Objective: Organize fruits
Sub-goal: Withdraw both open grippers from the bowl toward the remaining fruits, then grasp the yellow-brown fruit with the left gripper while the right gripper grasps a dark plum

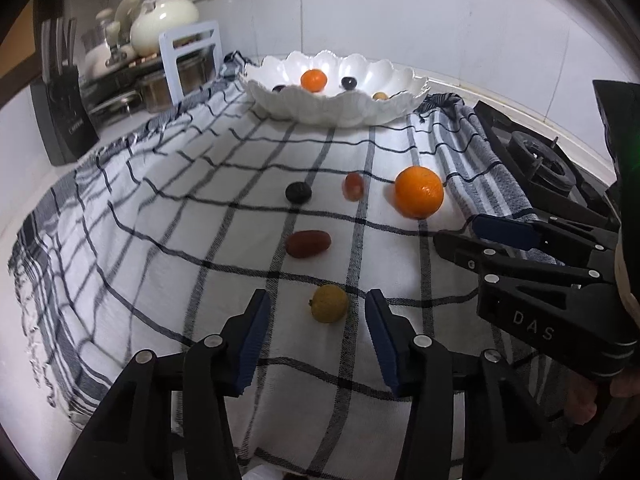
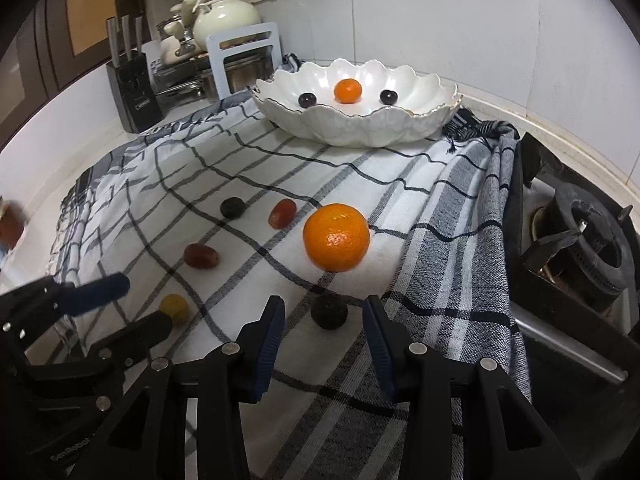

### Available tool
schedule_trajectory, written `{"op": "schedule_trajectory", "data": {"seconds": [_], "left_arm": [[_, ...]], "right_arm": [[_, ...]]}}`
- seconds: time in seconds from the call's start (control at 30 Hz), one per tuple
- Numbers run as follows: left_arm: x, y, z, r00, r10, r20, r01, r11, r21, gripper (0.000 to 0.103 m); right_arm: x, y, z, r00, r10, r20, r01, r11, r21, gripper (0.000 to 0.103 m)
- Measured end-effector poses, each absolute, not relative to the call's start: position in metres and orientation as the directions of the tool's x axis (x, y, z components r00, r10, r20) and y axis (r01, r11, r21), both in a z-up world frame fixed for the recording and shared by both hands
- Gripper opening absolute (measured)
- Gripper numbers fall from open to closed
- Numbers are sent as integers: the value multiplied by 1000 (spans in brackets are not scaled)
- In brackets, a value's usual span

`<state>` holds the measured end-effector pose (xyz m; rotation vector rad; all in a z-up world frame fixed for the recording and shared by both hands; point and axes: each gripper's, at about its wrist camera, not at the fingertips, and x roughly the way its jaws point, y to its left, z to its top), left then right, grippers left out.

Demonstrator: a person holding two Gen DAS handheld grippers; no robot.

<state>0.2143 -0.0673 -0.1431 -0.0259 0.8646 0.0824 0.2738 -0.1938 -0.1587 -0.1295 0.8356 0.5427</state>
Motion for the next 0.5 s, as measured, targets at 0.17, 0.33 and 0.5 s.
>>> {"op": "schedule_trajectory", "data": {"seconds": [0.17, 0.33, 0.5], "left_arm": [[220, -69, -151, 631, 62, -773, -88, 996, 8, 40], [225, -70, -155, 621, 54, -782, -86, 996, 1, 33], [228, -68, -159, 610, 48, -791, -93, 996, -11, 28]], "right_arm": [[282, -192, -166, 526, 407, -747, -509, 854, 107, 38], [284, -191, -169, 514, 416, -750, -519, 847, 114, 36], [284, -186, -174, 506, 408, -760, -531, 842, 98, 31]]}}
